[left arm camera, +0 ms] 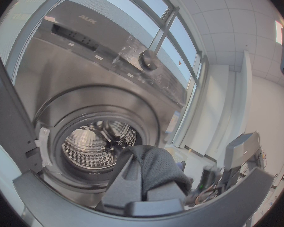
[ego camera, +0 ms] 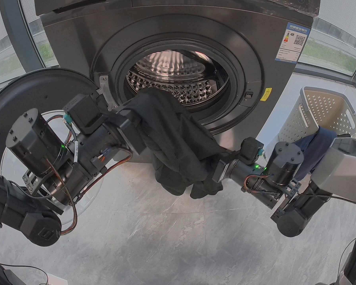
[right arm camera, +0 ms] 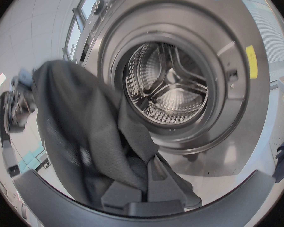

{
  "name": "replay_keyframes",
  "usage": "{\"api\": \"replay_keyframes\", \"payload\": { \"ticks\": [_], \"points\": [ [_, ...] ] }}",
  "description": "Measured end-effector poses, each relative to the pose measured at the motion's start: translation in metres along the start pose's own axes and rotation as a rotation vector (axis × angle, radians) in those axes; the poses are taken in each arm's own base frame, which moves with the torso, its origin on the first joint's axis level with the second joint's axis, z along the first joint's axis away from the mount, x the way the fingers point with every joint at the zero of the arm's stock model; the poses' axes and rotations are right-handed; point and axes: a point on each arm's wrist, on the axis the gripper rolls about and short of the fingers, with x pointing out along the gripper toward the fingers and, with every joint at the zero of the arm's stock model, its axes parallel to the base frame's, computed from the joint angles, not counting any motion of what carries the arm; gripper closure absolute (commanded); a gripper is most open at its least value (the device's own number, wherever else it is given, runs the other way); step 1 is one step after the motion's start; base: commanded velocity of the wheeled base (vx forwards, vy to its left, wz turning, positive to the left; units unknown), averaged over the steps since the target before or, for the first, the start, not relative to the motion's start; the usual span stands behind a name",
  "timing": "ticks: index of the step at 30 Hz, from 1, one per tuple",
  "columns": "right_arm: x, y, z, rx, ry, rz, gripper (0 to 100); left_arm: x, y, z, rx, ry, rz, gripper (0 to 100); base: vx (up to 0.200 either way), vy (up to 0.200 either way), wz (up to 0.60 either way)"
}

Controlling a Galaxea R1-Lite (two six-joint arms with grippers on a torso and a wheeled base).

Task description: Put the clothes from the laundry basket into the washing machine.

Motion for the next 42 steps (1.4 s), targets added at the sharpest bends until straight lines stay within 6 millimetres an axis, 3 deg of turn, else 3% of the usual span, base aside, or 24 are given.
{"api": "replay_keyframes", "payload": {
  "ticks": [6,14,20,27,28,36,42],
  "points": [
    [-0.010,0.004,0.032,0.012,-0.080,-0.022,100,-0.013,0.019,-0.027,0.009,0.096,0.065,100,0.000,0.000,0.00],
    [-0.019,0.011,0.055,0.015,-0.141,-0.028,100,-0.014,0.027,-0.059,0.005,0.169,0.087,100,0.000,0.000,0.00],
    [-0.032,0.011,0.045,0.018,-0.082,-0.034,100,-0.001,0.026,-0.059,0.007,0.135,0.072,100,0.000,0.000,0.00],
    [-0.043,0.011,0.009,0.025,0.066,-0.037,100,0.017,0.015,-0.039,0.006,0.037,0.022,100,0.000,0.000,0.00],
    [-0.042,0.012,0.004,0.026,0.081,-0.036,0,0.017,0.012,-0.037,0.005,0.030,0.014,100,0.000,0.000,0.00],
    [-0.031,0.018,-0.038,-0.013,0.191,-0.010,0,0.017,-0.002,-0.019,-0.003,-0.022,-0.034,100,0.000,0.000,0.00],
    [-0.022,0.011,-0.048,-0.045,0.198,0.019,0,0.011,-0.006,-0.007,-0.012,-0.044,-0.046,100,0.000,0.000,0.00]
  ]
}}
